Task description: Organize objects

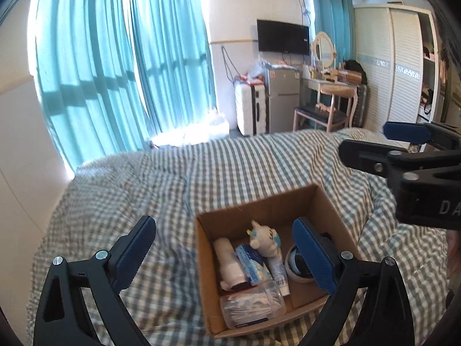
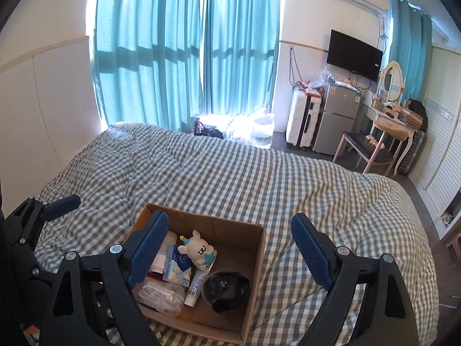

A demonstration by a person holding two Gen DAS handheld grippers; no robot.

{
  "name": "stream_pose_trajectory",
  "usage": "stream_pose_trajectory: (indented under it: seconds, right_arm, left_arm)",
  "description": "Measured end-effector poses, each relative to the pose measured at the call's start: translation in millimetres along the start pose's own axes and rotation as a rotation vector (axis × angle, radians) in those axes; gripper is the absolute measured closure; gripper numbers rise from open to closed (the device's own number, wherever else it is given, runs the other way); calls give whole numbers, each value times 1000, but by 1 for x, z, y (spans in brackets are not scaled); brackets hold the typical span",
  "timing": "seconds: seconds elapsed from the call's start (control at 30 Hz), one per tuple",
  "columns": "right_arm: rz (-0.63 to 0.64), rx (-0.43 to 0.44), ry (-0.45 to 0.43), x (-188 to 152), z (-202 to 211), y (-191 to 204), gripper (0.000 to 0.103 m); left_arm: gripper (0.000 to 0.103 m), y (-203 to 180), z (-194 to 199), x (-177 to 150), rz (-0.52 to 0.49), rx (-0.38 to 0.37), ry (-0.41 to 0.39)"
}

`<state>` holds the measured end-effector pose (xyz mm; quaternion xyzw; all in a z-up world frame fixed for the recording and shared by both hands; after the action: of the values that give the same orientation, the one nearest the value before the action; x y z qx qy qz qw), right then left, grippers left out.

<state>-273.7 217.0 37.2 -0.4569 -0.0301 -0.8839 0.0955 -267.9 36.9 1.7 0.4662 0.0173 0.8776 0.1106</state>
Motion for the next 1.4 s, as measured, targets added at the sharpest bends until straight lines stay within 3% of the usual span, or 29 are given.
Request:
stream_pose_trajectory:
  seconds: [0.23,0.4,0.57,0.73,0.97,1.1,1.3,1.4]
  right_arm:
    - [-54,-8,-97,14,62,-8,6]
    - [-66,-26,-155,19,102,-7,5]
    - [-82,-45,-218,18,139,-8,3]
    - [-87,-60,-269,-4,160,-2,2]
    - [-109,-65,-305,-53,156,-1,2]
    - [-95,-126,-325,-79,149,-5,2]
    - [-105,-142,-299,-112,133,-10,1]
    - [-120,-142,-283,-130,126,-10,1]
  left_arm:
    - [0,18,49,26,38,48,-85]
    - [0,27,83,34,76,54,-145]
    - [0,33,111,34,102,69,-189]
    - [0,27,129,17,111,56,-216]
    - [0,17,141,-16,130,45,-238]
    - [0,20,149,-30,172,30,-241]
    - [0,27,151,-55,233,84,-244]
    - [0,21,148,-71,217,131,-245]
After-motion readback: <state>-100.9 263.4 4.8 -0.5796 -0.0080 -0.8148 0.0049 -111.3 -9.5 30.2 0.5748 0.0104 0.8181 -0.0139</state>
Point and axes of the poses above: each gripper's, at about its wrist camera, not at the fingertips, and z roughly against the way its jaws point, y to its left, x to its top, the point moved 3 cm from there along -z, roughly the way its jaws point, and after that the axes turned 2 degrees about x, right-handed, at the moved point
